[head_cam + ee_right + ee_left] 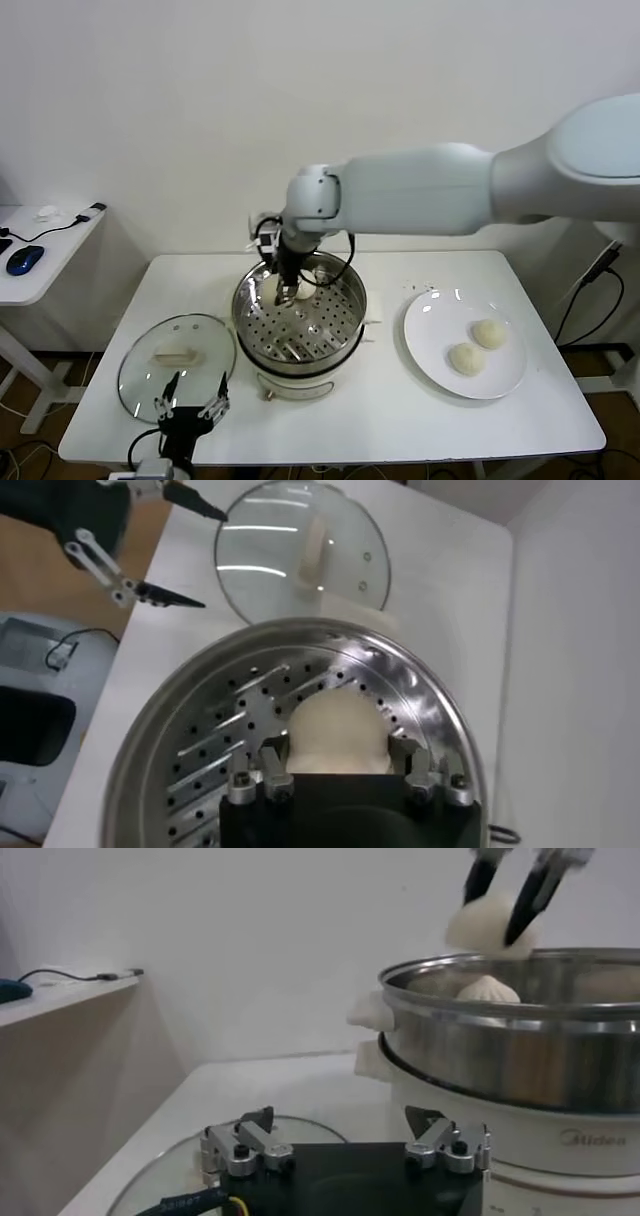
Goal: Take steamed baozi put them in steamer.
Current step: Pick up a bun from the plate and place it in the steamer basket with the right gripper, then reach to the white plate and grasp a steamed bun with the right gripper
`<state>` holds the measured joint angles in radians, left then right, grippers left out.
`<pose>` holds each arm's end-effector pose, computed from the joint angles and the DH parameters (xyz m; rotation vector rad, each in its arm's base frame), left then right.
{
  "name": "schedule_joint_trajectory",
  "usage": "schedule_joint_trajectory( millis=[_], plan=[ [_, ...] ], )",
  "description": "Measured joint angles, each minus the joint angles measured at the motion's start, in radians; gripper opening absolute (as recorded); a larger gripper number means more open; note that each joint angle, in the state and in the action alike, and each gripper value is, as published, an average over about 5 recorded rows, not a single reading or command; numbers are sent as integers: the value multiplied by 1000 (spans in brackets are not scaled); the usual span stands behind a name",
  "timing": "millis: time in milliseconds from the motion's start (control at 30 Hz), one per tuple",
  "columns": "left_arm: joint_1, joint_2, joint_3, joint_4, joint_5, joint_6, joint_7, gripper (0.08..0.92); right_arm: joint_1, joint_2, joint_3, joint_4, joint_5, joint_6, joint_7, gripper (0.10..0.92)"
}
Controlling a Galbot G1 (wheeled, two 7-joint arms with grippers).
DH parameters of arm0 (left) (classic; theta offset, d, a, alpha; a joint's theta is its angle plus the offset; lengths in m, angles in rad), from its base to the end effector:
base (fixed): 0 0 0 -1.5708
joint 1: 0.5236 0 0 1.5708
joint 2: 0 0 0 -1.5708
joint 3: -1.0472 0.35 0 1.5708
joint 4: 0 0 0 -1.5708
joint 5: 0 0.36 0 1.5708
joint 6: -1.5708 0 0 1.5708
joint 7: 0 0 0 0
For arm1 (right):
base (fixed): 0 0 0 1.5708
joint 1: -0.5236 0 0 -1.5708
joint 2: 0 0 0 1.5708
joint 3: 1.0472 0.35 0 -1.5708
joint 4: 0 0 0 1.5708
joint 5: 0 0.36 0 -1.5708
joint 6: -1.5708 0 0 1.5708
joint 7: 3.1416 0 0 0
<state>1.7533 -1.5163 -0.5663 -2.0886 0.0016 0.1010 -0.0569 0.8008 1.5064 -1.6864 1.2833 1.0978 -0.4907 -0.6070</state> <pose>0.1270 0.0227 -0.3328 0.0913 -2.8521 -0.1133 0.5074 0.2474 -0.0697 1.4864 -1.4382 1.4163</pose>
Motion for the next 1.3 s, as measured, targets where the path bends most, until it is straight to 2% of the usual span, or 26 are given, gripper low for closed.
schedule_joint_trajectory(
  millis=[267, 533, 733, 967, 1300],
  plan=[
    [-4, 0, 1, 6, -1, 0, -1, 823, -86, 69, -3, -84, -31, -11, 26, 675],
    [0, 0, 1, 5, -2, -4, -4, 823, -106, 85, -4, -117, -49, 5, 12, 802],
    [7, 0, 1, -4, -2, -5, -4, 823, -64, 45, -9, -94, -61, 49, -41, 822],
    [11, 0, 5, -20, -1, -2, -3, 823, 65, -107, -56, -13, -97, 138, -168, 823],
    [12, 1, -6, -28, -1, 1, -1, 823, 194, -485, -184, 139, -254, 225, -289, 823]
  ],
)
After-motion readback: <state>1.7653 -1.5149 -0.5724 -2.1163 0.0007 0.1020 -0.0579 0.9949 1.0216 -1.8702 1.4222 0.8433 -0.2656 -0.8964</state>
